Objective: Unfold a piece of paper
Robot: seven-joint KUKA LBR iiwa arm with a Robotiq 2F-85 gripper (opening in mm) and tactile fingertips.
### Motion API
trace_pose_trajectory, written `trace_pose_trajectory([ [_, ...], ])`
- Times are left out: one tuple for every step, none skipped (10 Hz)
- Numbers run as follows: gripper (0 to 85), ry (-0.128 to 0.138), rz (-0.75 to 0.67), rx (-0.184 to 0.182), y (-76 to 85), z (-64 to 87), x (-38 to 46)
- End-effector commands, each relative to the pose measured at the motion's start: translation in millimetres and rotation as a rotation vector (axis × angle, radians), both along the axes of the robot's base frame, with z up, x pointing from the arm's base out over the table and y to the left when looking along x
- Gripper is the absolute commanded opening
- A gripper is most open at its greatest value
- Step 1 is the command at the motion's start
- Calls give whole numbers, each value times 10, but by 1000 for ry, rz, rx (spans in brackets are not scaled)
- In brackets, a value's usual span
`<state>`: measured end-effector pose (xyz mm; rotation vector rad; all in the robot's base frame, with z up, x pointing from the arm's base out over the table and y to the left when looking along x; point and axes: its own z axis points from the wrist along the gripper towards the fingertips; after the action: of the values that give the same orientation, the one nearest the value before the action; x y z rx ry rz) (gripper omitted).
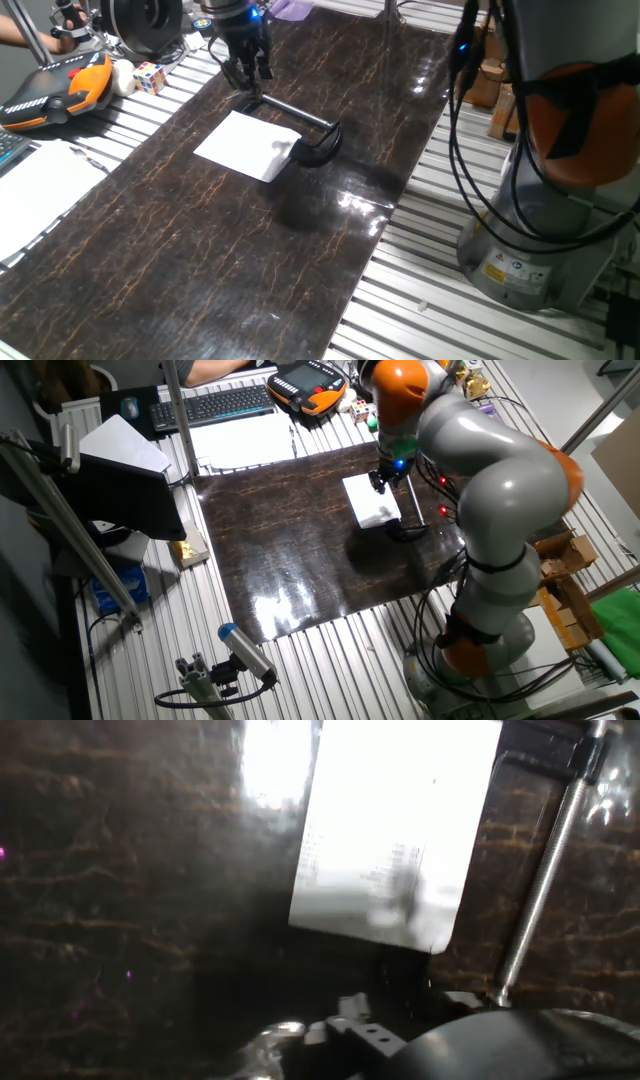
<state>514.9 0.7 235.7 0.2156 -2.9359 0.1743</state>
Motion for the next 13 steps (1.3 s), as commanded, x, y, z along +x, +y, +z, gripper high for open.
trace_pose_trajectory([
  [13,50,0,-7,0,0,-1],
  [13,50,0,-7,0,0,0],
  [13,50,0,-7,0,0,0],
  [13,51,-3,-6,-1,1,1],
  [13,52,-5,-6,-1,1,1],
  [13,49,-16,-9,-1,1,1],
  [13,48,-24,-11,-1,1,1],
  [13,48,-27,-11,-2,2,1],
  [13,47,-30,-12,-2,2,2],
  [13,45,-34,-13,-2,2,1],
  [13,46,-27,-11,-3,2,2],
  [13,48,-22,-10,-3,3,2],
  [13,50,-19,-10,-3,3,3],
])
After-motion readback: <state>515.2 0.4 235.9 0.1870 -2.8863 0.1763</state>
